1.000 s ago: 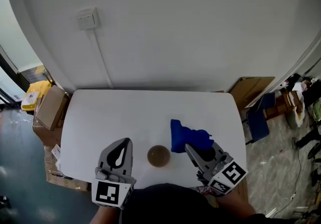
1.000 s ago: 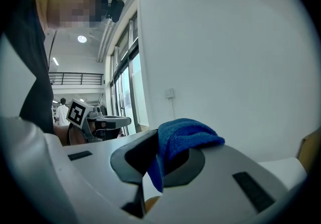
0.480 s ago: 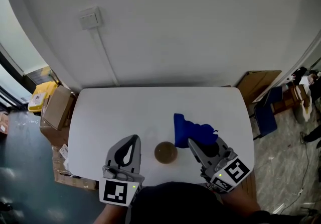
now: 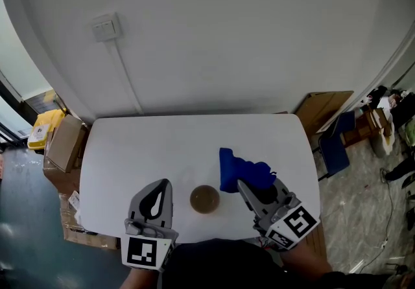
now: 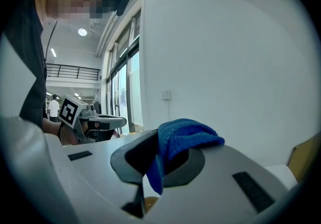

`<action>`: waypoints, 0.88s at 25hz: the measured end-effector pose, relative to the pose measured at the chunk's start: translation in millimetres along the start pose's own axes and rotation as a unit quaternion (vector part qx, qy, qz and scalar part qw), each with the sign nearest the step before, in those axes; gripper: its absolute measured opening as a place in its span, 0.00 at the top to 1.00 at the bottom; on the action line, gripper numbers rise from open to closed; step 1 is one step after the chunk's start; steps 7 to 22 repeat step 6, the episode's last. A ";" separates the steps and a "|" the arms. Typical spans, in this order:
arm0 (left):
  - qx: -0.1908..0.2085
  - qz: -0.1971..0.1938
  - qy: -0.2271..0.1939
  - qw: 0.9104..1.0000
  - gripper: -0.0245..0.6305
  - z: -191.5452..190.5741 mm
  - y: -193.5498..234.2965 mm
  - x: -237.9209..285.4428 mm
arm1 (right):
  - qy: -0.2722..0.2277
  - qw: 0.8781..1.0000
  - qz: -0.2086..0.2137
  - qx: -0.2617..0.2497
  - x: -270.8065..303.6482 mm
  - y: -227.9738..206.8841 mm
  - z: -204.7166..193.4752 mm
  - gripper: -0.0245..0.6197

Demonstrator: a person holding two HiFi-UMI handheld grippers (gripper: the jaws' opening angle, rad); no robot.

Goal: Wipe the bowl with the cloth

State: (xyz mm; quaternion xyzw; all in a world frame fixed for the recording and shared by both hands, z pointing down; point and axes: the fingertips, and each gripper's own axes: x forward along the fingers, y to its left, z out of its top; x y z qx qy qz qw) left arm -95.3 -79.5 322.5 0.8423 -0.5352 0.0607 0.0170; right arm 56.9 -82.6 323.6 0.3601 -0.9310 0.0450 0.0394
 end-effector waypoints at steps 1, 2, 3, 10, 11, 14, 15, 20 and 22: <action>-0.011 -0.005 0.003 1.000 0.95 -2.1 -3.2 -1.5 | -0.001 1.000 -0.003 0.003 -1.0 -0.6 -0.4 0.92; -0.020 -0.009 0.011 1.000 0.95 -5.0 -4.5 -3.5 | -0.002 1.000 -0.004 0.007 -1.6 -0.7 -0.7 0.92; -0.030 -0.015 0.020 0.999 0.95 -7.9 -4.8 -5.3 | -0.003 1.000 -0.004 0.010 -1.9 -0.6 -0.7 0.92; -0.075 -0.040 0.043 0.995 0.95 -15.7 -5.9 -8.7 | -0.001 1.000 -0.005 0.015 -2.8 -0.1 0.3 0.92; -0.075 -0.040 0.043 0.995 0.95 -15.7 -5.9 -8.7 | -0.001 1.000 -0.005 0.015 -2.8 -0.1 0.3 0.92; -0.075 -0.040 0.043 0.995 0.95 -15.7 -5.9 -8.7 | -0.001 1.000 -0.005 0.015 -2.8 -0.1 0.3 0.92; -0.075 -0.040 0.043 0.995 0.95 -15.7 -5.9 -8.7 | -0.001 1.000 -0.005 0.015 -2.8 -0.1 0.3 0.92; -0.075 -0.040 0.043 0.995 0.95 -15.7 -5.9 -8.7 | -0.001 1.000 -0.005 0.015 -2.8 -0.1 0.3 0.92; -0.075 -0.040 0.043 0.995 0.95 -15.7 -5.9 -8.7 | -0.001 1.000 -0.005 0.015 -2.8 -0.1 0.3 0.92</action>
